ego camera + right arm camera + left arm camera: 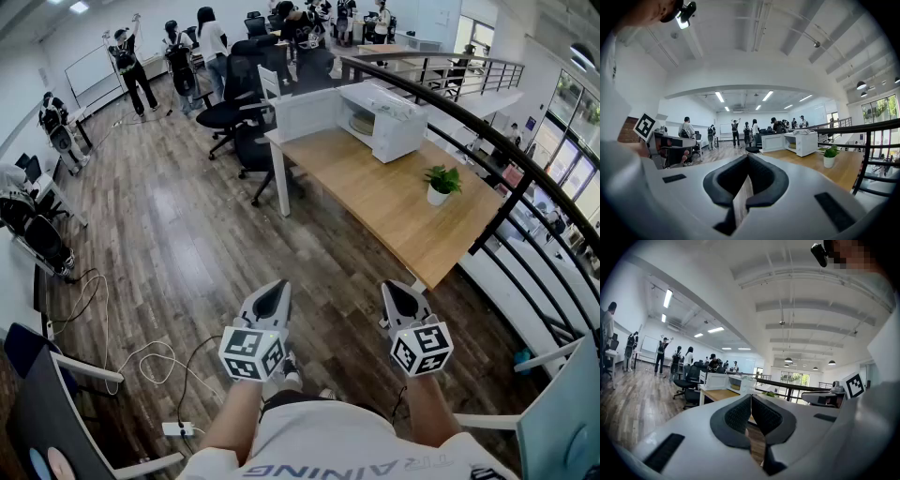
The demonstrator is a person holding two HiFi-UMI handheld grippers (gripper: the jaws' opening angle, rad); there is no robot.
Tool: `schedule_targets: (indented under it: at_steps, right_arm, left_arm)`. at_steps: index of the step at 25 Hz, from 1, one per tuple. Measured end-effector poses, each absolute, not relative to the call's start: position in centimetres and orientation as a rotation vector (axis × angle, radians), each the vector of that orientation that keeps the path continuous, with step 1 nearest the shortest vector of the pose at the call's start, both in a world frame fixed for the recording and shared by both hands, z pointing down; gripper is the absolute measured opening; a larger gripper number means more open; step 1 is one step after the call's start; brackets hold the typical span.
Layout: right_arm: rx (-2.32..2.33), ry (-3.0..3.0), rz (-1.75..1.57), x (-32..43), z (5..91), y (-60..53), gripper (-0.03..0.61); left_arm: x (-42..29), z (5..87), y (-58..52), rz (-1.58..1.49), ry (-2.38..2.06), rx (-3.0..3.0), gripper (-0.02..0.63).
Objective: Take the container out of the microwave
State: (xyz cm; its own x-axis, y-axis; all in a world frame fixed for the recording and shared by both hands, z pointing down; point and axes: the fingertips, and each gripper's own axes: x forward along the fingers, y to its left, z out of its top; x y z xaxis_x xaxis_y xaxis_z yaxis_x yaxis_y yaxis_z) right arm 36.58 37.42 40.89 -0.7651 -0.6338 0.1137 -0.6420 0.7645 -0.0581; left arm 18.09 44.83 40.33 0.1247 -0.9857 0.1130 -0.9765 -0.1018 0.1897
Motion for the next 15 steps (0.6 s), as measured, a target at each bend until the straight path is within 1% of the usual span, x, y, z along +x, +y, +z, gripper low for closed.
schedule_targets:
  at_steps: [15]
  right_arm:
    - [1.035, -2.898, 0.12, 35.1, 40.4, 37.2, 0.021]
  left_arm:
    - [16.9, 40.7, 45.5, -0.061, -1.945, 2.168, 0.034]
